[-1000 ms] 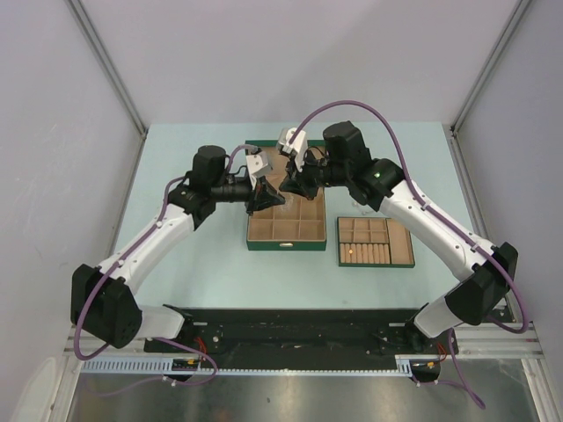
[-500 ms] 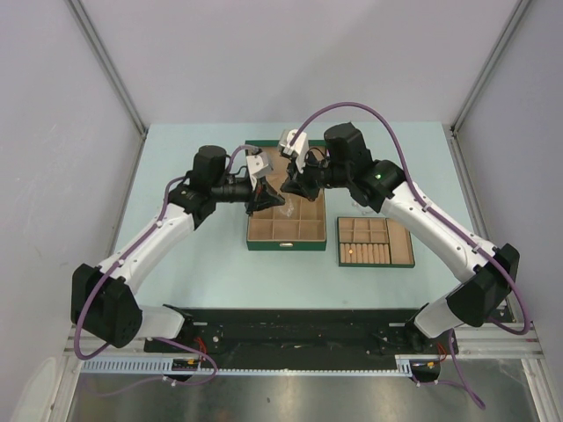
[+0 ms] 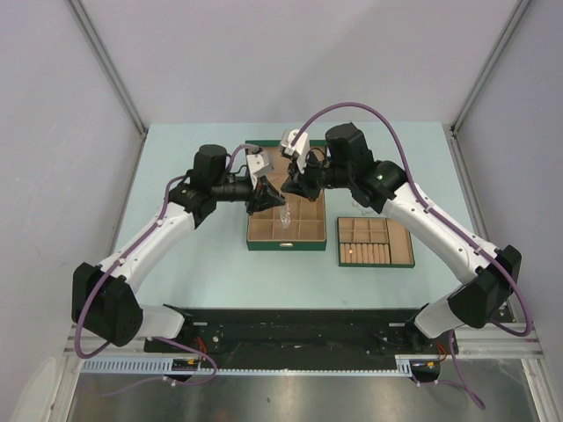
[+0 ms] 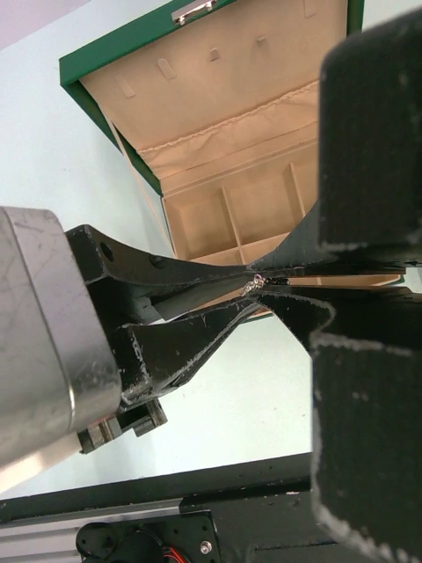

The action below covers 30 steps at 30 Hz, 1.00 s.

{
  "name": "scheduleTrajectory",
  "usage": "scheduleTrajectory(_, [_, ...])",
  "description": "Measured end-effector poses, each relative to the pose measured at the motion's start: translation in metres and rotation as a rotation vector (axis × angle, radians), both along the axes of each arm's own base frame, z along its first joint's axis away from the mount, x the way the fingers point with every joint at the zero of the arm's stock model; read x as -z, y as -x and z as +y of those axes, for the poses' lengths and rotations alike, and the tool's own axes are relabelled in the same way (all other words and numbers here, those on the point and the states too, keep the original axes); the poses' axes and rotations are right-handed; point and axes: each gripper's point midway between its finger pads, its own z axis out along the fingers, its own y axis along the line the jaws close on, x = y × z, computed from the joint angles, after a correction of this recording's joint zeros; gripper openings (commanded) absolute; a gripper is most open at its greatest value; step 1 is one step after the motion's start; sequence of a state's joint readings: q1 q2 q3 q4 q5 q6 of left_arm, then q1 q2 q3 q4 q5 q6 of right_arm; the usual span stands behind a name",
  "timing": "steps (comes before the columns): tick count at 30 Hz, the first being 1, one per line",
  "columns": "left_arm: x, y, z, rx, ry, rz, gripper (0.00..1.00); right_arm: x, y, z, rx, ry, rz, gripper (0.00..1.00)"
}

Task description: Organize the mixed jewelry

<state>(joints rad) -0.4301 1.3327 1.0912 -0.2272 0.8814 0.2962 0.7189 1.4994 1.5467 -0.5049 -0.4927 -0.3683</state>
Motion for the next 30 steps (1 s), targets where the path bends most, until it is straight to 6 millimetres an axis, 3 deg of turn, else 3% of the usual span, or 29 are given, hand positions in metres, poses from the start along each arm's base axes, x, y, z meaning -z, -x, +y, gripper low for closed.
scheduleTrajectory(13, [0.002,-0.004,-0.001,-0.007,-0.005,0.007,0.01,0.001,0.002,-0.001,0.0,0.002,0.002,0.0])
scheduleTrajectory(30, [0.001,-0.009,0.0,-0.033,-0.01,-0.005,0.01,0.003,-0.004,-0.01,0.027,0.008,-0.004,0.0])
